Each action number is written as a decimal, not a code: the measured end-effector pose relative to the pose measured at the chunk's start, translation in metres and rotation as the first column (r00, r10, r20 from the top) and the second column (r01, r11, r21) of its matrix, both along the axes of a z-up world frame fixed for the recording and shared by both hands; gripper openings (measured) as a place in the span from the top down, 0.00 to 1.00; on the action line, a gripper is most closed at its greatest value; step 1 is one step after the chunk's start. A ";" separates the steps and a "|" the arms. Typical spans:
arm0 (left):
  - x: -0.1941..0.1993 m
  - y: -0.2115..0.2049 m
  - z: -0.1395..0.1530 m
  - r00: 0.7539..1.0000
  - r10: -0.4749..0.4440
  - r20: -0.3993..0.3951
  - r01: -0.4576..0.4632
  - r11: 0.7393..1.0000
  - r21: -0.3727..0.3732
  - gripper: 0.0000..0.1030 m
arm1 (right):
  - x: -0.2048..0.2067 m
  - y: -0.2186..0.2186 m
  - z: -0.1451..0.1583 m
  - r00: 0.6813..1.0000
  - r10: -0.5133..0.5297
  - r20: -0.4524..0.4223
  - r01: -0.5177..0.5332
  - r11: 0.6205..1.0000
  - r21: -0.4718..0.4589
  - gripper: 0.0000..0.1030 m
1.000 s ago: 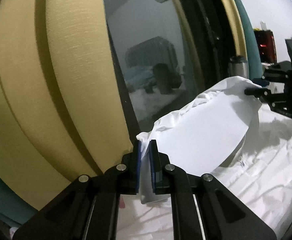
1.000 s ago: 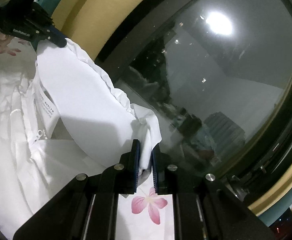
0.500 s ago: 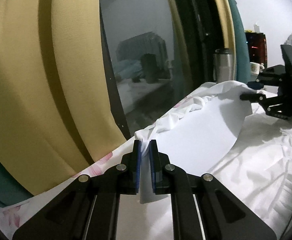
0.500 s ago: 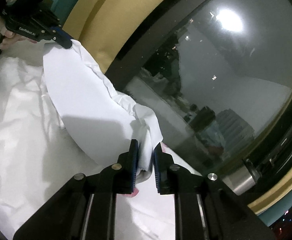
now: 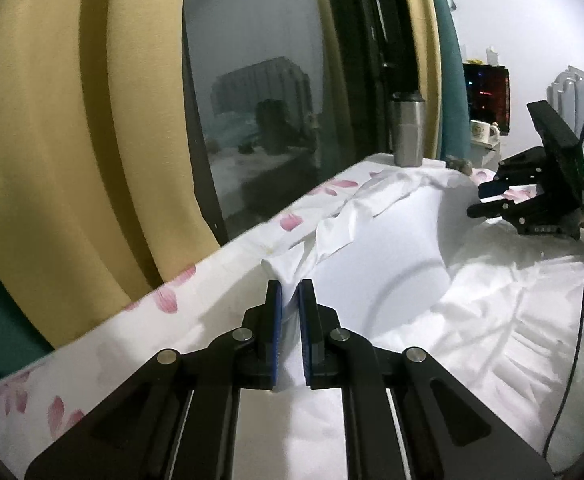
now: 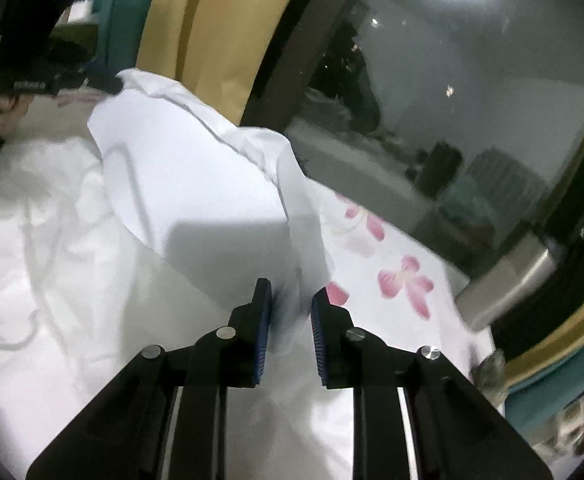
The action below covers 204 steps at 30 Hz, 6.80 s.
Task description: Fold large clothes
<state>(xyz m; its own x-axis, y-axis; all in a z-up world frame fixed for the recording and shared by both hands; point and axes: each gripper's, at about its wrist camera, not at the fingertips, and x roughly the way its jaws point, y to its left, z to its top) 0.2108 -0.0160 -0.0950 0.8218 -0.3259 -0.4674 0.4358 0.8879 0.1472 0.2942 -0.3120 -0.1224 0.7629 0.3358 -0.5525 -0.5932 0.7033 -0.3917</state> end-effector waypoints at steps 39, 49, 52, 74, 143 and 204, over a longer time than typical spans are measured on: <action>0.055 -0.039 -0.013 0.865 -0.346 -0.363 0.374 0.927 0.008 0.84 | 0.032 0.057 0.000 0.927 0.257 -0.274 -0.324 0.916 -0.236 0.82; 0.060 -0.052 0.019 0.989 -0.119 -0.092 0.135 0.970 0.200 0.95 | 0.023 0.057 0.037 0.988 0.121 0.091 -0.093 0.961 -0.262 0.94; 0.062 -0.061 0.016 0.995 -0.083 -0.046 0.092 0.964 0.250 0.95 | 0.018 0.061 0.029 0.981 0.091 0.170 -0.039 0.957 -0.288 0.94; -0.012 -0.032 -0.014 0.956 -0.105 -0.274 0.161 0.968 0.194 0.63 | -0.051 0.023 -0.024 0.979 0.054 -0.195 -0.067 0.996 -0.057 0.70; -0.124 0.011 0.019 0.936 0.235 -0.263 -0.290 0.937 -0.195 0.47 | -0.134 0.038 0.013 0.943 -0.226 -0.245 0.275 0.942 0.191 0.33; -0.209 0.087 -0.019 0.811 0.487 -0.323 -0.534 0.842 -0.071 0.40 | -0.252 -0.115 -0.038 0.740 -0.588 -0.327 0.665 0.711 0.227 0.32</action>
<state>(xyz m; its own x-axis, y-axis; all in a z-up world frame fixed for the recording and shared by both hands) 0.0018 0.0711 -0.1144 0.7295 0.0182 -0.6837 -0.0857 0.9942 -0.0649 0.0426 -0.4274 -0.1604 0.7328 0.0035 -0.6804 -0.0102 0.9999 -0.0058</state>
